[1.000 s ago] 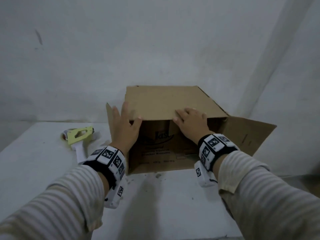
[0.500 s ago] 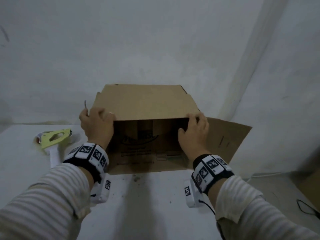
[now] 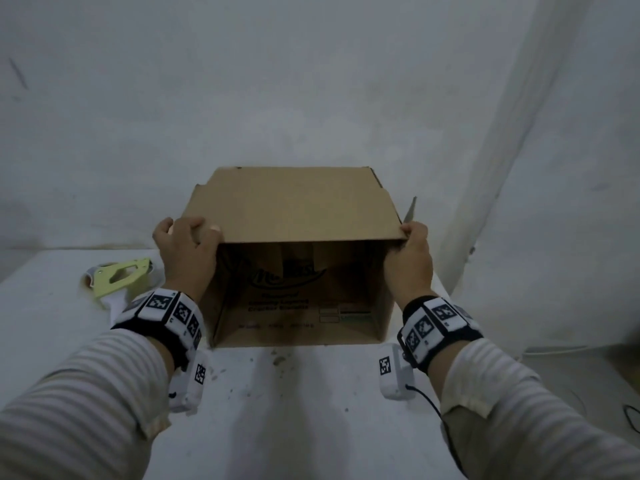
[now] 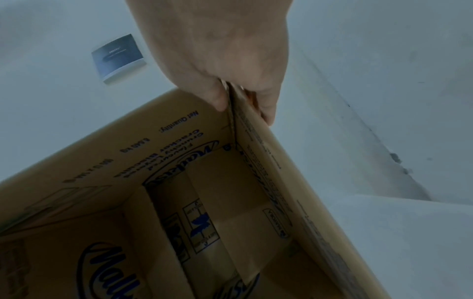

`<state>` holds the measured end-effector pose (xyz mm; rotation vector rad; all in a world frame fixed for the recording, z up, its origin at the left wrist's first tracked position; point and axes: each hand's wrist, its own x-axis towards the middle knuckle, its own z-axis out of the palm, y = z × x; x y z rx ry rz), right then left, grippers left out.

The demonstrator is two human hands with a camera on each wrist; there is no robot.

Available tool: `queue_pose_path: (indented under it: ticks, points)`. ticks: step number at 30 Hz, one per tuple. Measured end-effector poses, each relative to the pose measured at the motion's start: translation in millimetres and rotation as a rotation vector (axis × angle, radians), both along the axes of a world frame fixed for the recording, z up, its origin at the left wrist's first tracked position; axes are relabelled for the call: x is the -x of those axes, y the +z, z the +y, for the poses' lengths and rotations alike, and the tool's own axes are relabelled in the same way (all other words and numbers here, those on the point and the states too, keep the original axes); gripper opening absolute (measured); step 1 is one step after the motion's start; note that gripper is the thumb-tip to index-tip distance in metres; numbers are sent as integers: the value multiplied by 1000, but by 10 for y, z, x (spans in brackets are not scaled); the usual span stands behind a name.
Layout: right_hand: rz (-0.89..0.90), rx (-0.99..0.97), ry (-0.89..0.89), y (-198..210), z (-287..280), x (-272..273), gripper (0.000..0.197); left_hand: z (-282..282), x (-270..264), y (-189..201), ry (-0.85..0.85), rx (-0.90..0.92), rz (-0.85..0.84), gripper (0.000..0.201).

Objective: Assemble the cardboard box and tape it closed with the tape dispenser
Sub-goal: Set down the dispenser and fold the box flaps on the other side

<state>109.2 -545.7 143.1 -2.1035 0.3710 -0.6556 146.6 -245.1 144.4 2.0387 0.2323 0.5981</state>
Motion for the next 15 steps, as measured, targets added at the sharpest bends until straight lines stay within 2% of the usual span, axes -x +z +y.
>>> queue_pose_path:
  ticks: [6,11,14,15]
  points:
    - [89,71,-7,34,-150,-72,39,22,55,12,-36,-50,11,39]
    - [55,43,-19,-5,-152,-35,38,25,104,5,-63,-61,-18,41]
    - [83,-27,-24,-177,-151,1,48,128,178,-97,-102,-113,-31,55]
    - [132,-14,-14,-253,-158,-1,45,167,203,-137,-111,-131,-24,63]
